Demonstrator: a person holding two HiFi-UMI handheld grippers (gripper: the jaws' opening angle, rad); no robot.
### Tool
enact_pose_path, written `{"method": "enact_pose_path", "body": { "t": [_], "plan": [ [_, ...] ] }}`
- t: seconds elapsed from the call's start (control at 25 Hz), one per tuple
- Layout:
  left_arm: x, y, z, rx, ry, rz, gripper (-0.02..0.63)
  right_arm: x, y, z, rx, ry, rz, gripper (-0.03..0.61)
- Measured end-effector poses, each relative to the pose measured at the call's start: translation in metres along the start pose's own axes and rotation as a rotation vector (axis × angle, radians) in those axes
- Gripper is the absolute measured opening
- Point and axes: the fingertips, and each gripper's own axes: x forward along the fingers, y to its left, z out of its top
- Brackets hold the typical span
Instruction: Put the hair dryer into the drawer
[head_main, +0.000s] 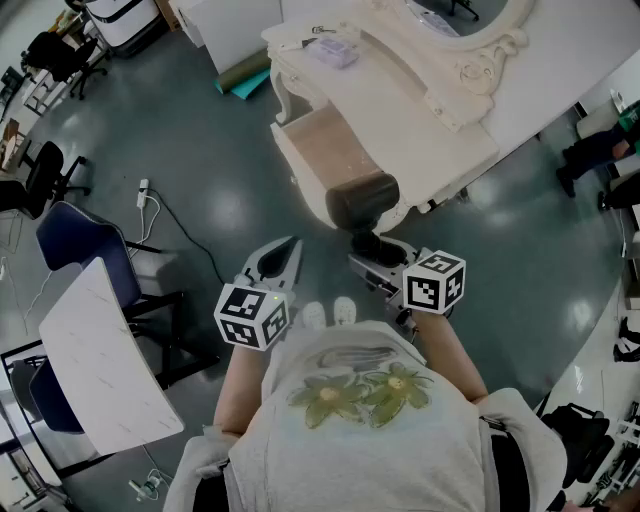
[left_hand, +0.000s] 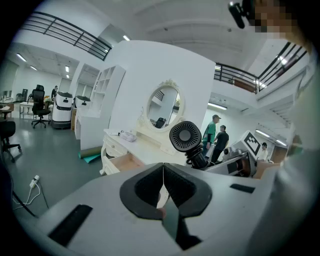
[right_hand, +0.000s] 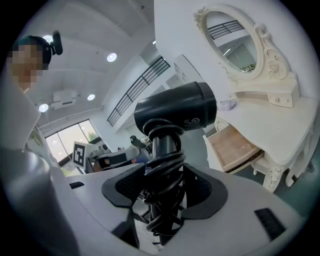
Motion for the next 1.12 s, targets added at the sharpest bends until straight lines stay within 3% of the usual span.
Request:
{"method": "enact_pose_path", "body": {
  "t": [0.8, 1.12],
  "plan": [
    [0.033, -0.029, 0.014, 0.031, -0.039, 0.059, 0.011, -0.02, -0.033, 0.009, -0.035, 0.017, 0.038, 0.23],
    [0.046, -0.022, 0.012, 0.013, -0.031, 0.063, 0.011, -0.013, -0.046, 0.013, -0.038, 0.039, 0.027, 0.231]
  ]
}}
